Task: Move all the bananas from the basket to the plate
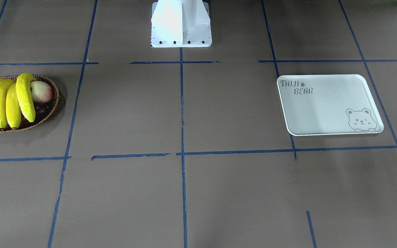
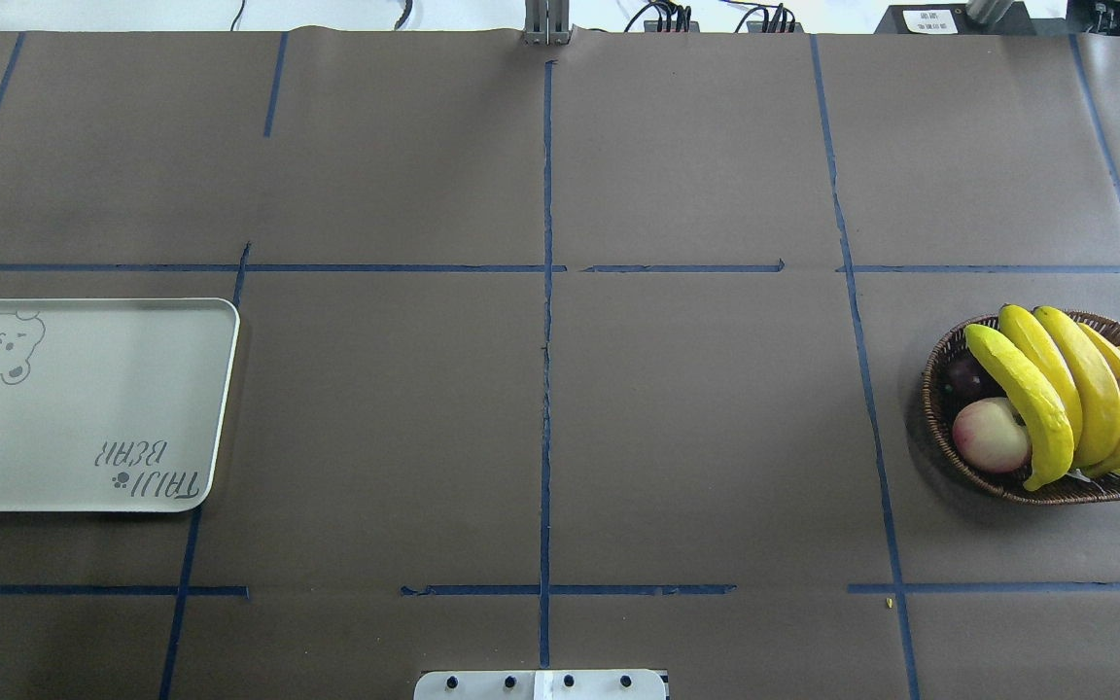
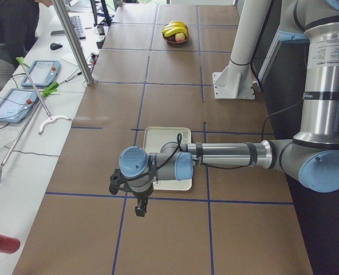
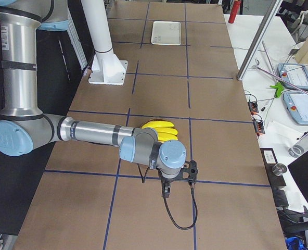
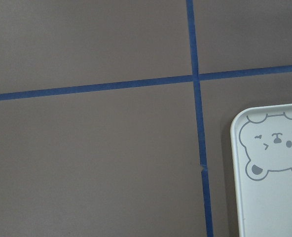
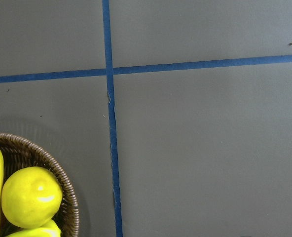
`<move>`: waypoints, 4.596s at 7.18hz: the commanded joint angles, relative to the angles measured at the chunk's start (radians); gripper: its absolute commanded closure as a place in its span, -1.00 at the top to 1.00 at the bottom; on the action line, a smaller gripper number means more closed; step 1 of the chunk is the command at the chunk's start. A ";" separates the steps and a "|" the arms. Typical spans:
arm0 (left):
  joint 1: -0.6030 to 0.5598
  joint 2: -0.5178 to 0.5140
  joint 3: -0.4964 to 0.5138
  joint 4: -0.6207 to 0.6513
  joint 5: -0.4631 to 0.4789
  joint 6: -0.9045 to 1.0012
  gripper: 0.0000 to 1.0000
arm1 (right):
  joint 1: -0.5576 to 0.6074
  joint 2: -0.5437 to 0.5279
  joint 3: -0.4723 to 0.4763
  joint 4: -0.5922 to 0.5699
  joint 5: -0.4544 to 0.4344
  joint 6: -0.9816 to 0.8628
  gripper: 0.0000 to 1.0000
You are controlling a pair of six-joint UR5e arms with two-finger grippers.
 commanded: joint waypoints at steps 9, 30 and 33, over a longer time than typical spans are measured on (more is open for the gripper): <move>-0.001 0.000 -0.001 -0.002 0.000 -0.004 1.00 | 0.000 -0.001 -0.004 0.048 0.002 0.000 1.00; 0.001 0.009 -0.007 -0.002 -0.055 -0.007 1.00 | -0.610 -0.202 0.470 0.506 -0.177 0.766 0.99; 0.001 0.009 -0.007 -0.002 -0.055 -0.006 1.00 | -0.695 -0.211 0.489 0.529 -0.199 0.767 0.91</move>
